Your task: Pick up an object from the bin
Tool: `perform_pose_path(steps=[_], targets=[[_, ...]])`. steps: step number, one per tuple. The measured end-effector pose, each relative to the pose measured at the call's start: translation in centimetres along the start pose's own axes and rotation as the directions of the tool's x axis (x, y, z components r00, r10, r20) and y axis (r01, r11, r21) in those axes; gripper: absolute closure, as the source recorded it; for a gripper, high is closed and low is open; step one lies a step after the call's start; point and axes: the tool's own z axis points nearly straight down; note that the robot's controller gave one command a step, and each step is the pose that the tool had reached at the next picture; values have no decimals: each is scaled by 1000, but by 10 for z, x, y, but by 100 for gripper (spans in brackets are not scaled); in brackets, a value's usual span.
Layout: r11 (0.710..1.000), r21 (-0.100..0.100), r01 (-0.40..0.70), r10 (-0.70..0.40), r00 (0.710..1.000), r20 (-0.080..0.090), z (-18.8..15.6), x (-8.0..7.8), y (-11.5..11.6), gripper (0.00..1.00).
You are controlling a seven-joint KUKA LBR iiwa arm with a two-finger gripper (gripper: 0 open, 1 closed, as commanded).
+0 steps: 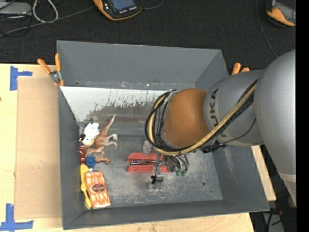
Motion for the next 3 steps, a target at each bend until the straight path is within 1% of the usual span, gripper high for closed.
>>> perform_pose_path(steps=[1,2,3], targets=[[988,5,-153,153,988,-3,15,-9,-44,100],[988,5,-153,153,988,-3,15,-9,-44,100],[987,6,-162,162,987,-11,-49,-5,-46,100]])
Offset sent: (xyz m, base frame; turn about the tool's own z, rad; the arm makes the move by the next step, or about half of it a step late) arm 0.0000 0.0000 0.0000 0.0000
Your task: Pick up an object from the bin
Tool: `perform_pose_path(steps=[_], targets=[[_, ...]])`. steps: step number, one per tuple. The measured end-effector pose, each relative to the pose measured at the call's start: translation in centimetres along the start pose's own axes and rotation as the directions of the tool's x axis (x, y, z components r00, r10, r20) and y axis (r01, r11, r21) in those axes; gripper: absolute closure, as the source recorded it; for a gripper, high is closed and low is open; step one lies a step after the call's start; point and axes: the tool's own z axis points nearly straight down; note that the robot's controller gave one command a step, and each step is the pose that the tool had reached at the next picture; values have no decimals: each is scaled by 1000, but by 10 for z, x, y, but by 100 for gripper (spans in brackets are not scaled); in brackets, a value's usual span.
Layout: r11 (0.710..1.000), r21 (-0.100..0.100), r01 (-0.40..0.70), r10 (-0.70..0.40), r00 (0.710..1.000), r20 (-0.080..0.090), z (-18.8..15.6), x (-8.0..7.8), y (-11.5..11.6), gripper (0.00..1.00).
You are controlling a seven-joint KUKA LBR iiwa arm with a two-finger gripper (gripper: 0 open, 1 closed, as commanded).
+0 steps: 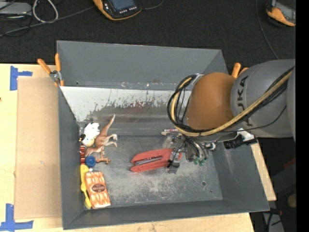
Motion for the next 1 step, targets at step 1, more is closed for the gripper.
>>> perform_pose_path(steps=[1], targets=[[999,2,-48,48,999,-7,-69,-6,27,100]])
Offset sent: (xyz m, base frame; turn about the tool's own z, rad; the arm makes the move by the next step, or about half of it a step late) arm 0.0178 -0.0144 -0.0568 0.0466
